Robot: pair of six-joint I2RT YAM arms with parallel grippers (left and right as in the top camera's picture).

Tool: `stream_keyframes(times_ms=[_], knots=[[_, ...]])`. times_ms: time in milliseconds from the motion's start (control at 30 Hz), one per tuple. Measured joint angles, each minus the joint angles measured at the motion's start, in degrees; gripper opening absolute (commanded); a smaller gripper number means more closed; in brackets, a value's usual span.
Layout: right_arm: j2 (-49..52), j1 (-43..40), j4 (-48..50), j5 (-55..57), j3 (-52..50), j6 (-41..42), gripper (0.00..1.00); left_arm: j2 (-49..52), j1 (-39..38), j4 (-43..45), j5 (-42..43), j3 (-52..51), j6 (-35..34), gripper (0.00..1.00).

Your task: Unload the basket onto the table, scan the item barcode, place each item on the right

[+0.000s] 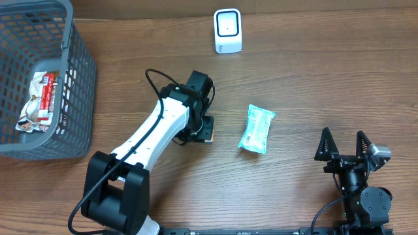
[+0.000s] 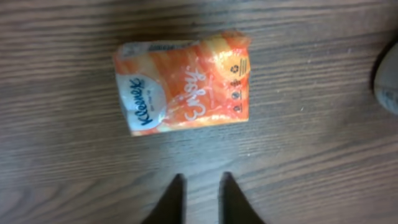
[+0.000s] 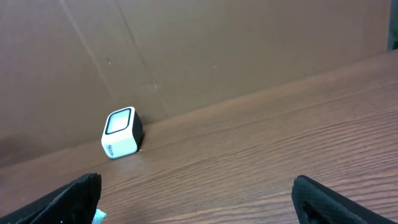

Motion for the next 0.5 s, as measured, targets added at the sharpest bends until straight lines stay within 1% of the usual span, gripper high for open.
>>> stream_keyframes(times_ms=[200, 500], knots=[[0.0, 0.0, 0.0, -0.02, 0.0, -0.02, 1.0, 0.0, -0.02, 4.85, 0.33, -1.4, -0.92, 0.04], [-0.02, 0.0, 0.02, 0.0, 0.0, 0.0, 1.0, 0.0, -0.02, 6.32, -1.01, -1.99, -4.55, 0.04]])
